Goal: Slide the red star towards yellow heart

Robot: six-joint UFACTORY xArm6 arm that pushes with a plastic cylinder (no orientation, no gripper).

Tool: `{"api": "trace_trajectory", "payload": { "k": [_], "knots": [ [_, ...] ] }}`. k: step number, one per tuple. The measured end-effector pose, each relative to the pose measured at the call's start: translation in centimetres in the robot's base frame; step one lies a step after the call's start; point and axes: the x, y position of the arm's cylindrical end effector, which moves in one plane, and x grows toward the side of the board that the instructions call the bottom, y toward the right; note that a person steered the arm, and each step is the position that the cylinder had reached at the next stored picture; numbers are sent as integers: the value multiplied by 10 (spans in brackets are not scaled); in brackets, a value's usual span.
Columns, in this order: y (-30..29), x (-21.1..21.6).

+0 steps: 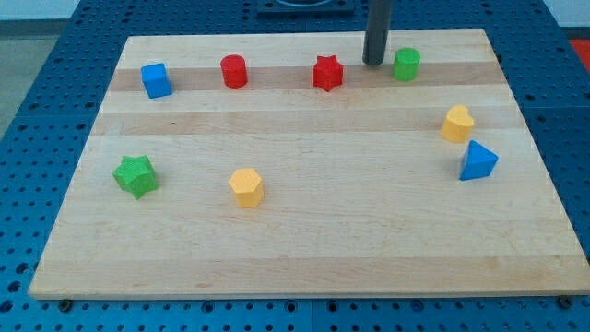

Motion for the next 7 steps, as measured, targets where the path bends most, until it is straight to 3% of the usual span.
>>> {"api": "trace_trajectory", "payload": {
  "k": [2,4,7],
  "knots": [
    [79,19],
    [73,18],
    [-108,-65]
  ]
}}
